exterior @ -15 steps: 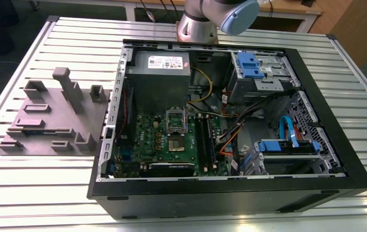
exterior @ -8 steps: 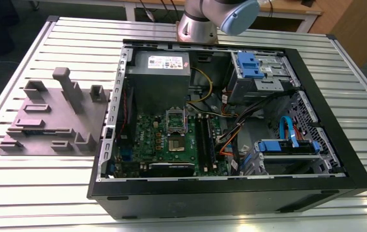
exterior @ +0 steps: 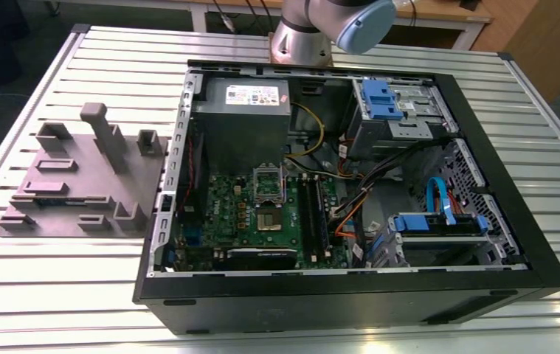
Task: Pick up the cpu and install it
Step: 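Pick up the cpu and move it towards the insertion slot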
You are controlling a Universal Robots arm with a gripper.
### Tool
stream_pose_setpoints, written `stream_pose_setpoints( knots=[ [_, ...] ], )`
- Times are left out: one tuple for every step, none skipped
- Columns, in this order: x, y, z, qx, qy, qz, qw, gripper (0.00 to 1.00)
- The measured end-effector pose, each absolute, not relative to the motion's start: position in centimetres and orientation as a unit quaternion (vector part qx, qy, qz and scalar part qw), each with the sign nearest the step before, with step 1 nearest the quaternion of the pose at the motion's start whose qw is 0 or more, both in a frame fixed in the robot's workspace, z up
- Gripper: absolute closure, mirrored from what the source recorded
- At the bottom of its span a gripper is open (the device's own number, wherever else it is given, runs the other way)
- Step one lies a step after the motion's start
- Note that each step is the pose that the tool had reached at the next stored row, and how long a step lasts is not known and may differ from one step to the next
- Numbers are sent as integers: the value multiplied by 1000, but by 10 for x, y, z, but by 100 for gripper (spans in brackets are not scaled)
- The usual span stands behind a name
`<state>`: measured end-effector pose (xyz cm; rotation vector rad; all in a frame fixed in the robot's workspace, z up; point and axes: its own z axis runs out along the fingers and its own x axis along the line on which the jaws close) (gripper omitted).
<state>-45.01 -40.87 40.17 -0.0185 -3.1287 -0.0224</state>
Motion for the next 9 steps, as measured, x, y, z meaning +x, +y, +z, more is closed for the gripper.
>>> stream_pose_setpoints(
  knots=[
    [-450, -409, 402, -6, -1000, -7, 6, 53],
    [-450, -409, 403, -6, -1000, -7, 6, 53],
    [-450, -409, 403, -6, -1000, -7, 6, 53],
    [-450, -409, 403, -6, -1000, -7, 6, 53],
    [-450, -409, 403, -6, -1000, -7, 6, 53],
    [-450, -409, 403, -6, -1000, -7, 6, 53],
    [-450, -409, 403, -6, -1000, -7, 6, 53],
    [-450, -409, 403, -6, -1000, -7, 6, 53],
    [-450, -409, 403, -6, -1000, -7, 6, 53]
  ],
)
